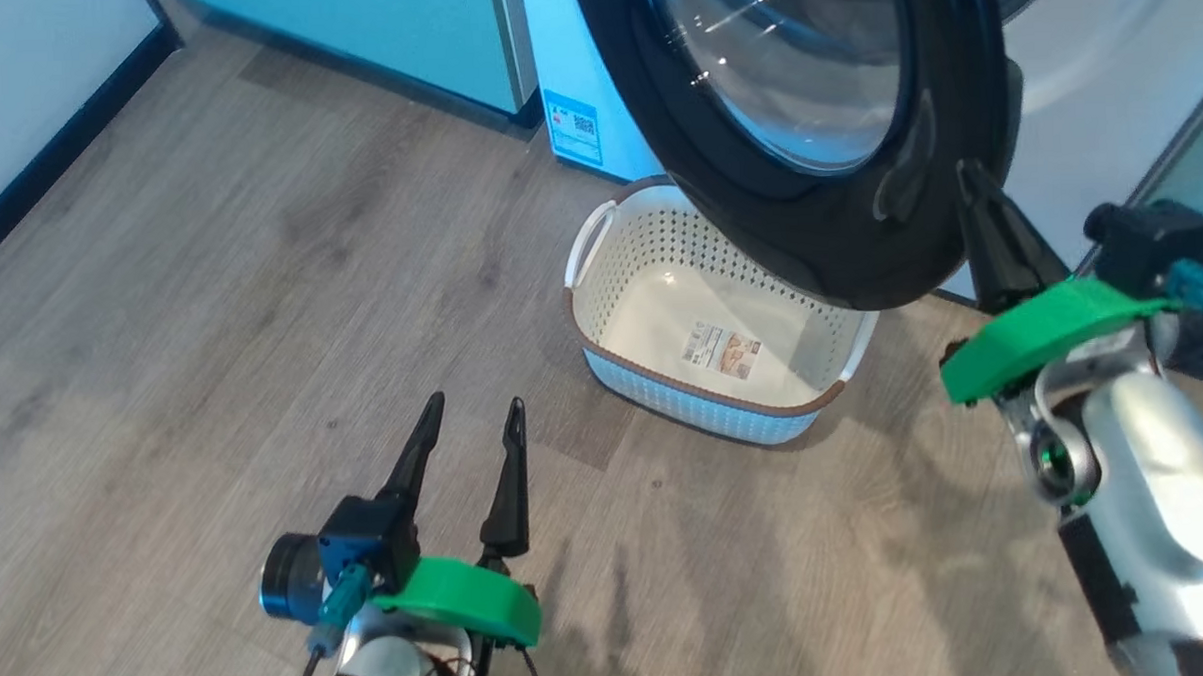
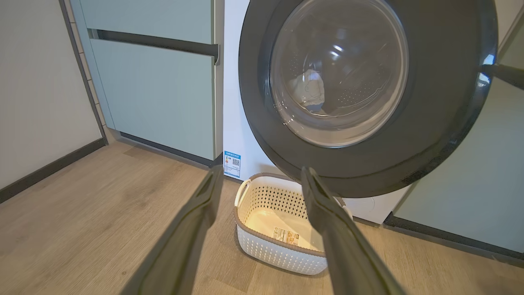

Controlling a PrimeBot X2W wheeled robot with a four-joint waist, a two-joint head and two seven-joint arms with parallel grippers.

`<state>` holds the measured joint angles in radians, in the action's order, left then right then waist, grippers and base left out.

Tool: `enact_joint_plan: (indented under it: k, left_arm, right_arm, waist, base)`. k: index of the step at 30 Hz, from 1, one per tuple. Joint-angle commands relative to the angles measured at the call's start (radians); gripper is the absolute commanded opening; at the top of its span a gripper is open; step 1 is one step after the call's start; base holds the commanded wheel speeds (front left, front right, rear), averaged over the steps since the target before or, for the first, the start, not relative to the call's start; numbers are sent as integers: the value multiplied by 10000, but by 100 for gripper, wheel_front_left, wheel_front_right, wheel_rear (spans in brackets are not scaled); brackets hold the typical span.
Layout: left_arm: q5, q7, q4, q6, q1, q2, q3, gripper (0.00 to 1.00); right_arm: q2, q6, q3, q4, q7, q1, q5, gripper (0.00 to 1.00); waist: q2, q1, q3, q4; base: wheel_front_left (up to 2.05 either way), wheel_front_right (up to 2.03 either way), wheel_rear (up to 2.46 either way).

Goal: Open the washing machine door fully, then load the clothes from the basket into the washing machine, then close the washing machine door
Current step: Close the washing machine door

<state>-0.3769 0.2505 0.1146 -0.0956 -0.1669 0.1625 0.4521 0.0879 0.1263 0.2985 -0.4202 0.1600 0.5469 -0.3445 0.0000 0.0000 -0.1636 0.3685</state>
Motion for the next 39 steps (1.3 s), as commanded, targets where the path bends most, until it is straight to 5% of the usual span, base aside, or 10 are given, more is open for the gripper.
enact_joint_plan:
  k: [1,18,39]
  left_arm:
    - [113,111,-266,81,-497,4,-384,100]
    - [626,112,-281,552,-758,-712,-765,100]
    - [702,112,-501,885,-1233,-1117,-673,100]
  right_arm:
    - [-140,44,128,84,201,601,-52,0]
    - [264,44,540,-1693,494,2286,-165,0]
    - [1728,44,99,-2866,-202,4338,521,0]
  waist:
    - [0,0,-109,85]
    - [0,0,-808,271]
    - [0,0,-1768,525]
  base:
    - [0,0,0]
    - [0,0,0]
    - [0,0,0]
